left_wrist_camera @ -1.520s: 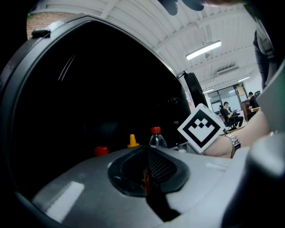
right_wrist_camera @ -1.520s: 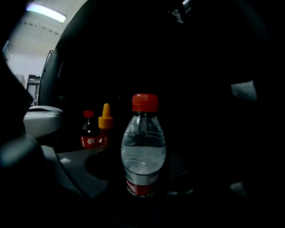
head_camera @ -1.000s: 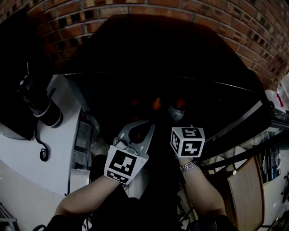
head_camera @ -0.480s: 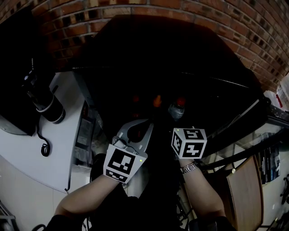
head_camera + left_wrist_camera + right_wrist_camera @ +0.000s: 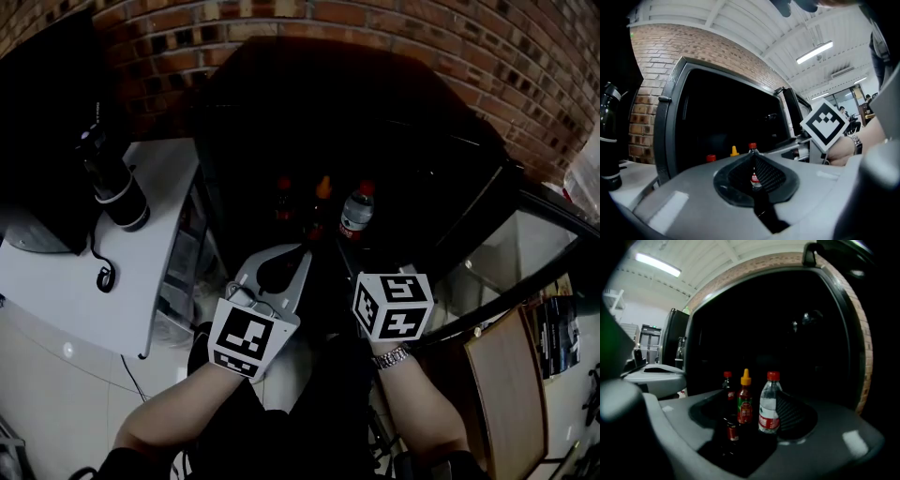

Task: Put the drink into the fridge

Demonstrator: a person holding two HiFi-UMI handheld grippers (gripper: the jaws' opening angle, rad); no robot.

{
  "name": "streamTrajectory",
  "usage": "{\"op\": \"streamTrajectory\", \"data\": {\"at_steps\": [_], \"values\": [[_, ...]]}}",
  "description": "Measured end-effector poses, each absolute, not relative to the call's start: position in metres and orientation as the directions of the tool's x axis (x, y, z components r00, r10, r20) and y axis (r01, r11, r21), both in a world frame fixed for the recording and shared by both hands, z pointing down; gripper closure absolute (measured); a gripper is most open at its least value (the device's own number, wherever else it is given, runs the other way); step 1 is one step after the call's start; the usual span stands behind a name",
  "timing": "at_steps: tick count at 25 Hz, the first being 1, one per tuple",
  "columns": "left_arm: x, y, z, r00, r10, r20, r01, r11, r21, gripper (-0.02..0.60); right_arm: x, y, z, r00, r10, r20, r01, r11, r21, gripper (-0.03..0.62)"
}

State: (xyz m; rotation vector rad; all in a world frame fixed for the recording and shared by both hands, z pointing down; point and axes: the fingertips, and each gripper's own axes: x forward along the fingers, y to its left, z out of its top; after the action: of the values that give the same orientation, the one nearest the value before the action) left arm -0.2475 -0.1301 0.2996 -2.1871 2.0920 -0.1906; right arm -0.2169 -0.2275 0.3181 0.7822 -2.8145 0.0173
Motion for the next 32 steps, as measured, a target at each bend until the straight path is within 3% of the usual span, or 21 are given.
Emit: {"op": "streamTrajectory", "data": {"at_steps": [4, 19, 26, 32], "values": [[-0.23, -0.096, 0.297, 0.018, -1.0, -0.005, -0.987, -0.017, -0.159, 0.577, -0.2, -0.187, 0.311, -0.854, -0.484, 0.191, -0.482, 0.874, 0.059, 0.278], [-0.131, 0.046, 0.275, -0.026, -0.997, -0.074, -0.982, 0.039, -0.185, 0.577, -0.106, -0.019, 0.276, -0.907, -0.416, 0.068, -0.41, 0.908, 0.091, 0.472], [-0.088, 0.095, 0.27, -0.012, -0.996, -0.091, -0.982, 0.029, -0.188, 0.577, -0.058, 0.042, 0.265, -0.91, -0.413, 0.018, -0.41, 0.907, 0.102, 0.594], [-0.052, 0.125, 0.268, 0.015, -0.995, -0.097, -0.98, 0.005, -0.198, 0.577, -0.028, 0.084, 0.263, -0.92, -0.391, 0.002, -0.388, 0.915, 0.108, 0.594]]}}
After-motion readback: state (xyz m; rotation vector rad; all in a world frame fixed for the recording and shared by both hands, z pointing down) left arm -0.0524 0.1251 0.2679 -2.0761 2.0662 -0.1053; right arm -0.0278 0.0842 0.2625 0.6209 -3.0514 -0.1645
